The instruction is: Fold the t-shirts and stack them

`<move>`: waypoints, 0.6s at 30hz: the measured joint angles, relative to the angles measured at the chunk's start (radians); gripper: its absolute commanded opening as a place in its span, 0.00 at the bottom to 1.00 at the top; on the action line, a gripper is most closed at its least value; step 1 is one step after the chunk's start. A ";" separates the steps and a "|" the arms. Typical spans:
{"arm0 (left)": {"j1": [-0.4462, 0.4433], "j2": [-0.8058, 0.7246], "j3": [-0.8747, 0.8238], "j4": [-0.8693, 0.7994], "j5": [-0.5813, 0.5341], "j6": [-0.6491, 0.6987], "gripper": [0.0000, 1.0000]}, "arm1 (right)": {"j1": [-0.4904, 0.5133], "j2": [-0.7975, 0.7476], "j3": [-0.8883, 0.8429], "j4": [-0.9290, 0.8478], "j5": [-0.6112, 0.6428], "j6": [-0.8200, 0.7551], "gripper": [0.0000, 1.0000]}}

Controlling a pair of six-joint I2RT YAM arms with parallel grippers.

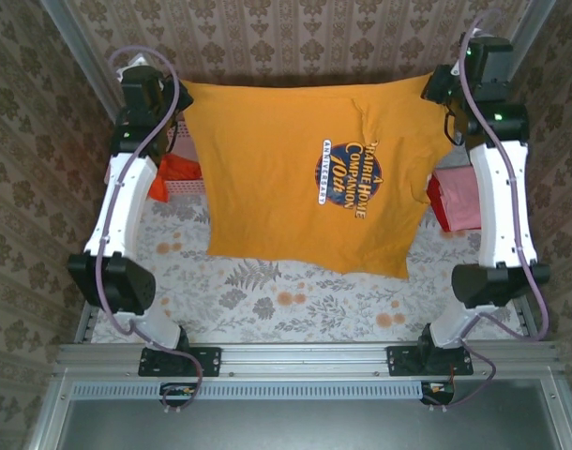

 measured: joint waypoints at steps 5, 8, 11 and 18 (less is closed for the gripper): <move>0.011 0.066 0.138 -0.016 0.026 -0.005 0.00 | -0.005 0.173 0.238 0.034 -0.069 0.067 0.00; 0.012 0.068 0.241 -0.018 0.032 -0.005 0.00 | -0.005 0.229 0.409 0.042 -0.100 0.102 0.00; 0.012 0.062 0.335 -0.014 0.038 -0.003 0.00 | -0.010 0.224 0.507 0.063 -0.124 0.121 0.00; 0.012 -0.120 0.182 0.030 0.046 0.007 0.00 | -0.036 0.035 0.374 0.084 -0.158 0.126 0.00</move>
